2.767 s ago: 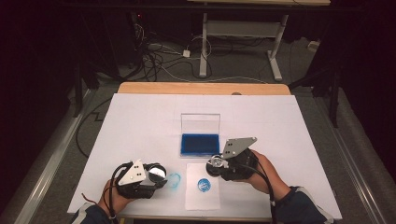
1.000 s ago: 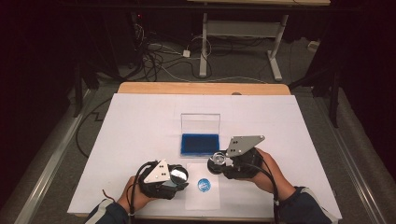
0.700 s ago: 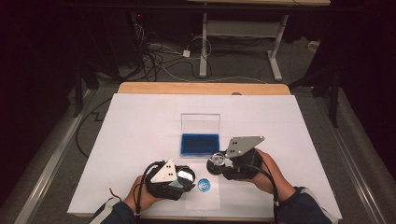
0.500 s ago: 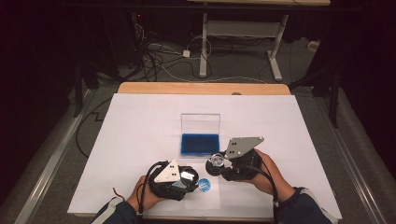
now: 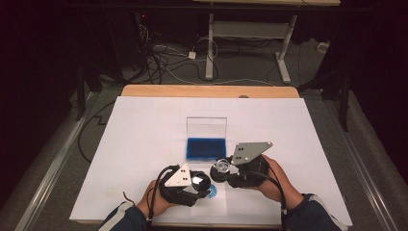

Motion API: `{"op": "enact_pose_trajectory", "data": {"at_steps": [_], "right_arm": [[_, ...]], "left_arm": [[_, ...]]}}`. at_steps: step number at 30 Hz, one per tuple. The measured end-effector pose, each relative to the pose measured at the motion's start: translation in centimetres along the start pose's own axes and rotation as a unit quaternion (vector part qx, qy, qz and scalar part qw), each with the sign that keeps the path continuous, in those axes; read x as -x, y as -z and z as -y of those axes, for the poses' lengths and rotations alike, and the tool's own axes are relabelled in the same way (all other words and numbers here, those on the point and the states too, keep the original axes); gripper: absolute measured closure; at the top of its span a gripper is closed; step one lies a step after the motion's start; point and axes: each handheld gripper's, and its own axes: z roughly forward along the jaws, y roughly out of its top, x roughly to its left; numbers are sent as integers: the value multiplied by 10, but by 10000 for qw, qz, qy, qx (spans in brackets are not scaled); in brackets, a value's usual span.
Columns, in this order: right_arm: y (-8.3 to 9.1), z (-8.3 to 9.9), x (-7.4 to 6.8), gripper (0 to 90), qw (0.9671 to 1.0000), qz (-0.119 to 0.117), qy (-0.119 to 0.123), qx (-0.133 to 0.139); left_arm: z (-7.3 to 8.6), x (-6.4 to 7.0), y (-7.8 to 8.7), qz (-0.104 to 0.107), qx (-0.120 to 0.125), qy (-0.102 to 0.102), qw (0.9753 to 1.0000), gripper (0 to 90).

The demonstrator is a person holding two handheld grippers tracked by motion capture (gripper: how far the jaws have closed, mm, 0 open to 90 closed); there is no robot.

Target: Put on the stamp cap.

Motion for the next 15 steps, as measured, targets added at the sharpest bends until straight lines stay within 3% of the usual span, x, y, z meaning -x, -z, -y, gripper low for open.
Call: {"op": "enact_pose_trajectory", "data": {"at_steps": [15], "right_arm": [[-3,-3,-6,570,9999,-107,38,79]], "left_arm": [[-6,4,-11,116,165,51,9998,361]]}}
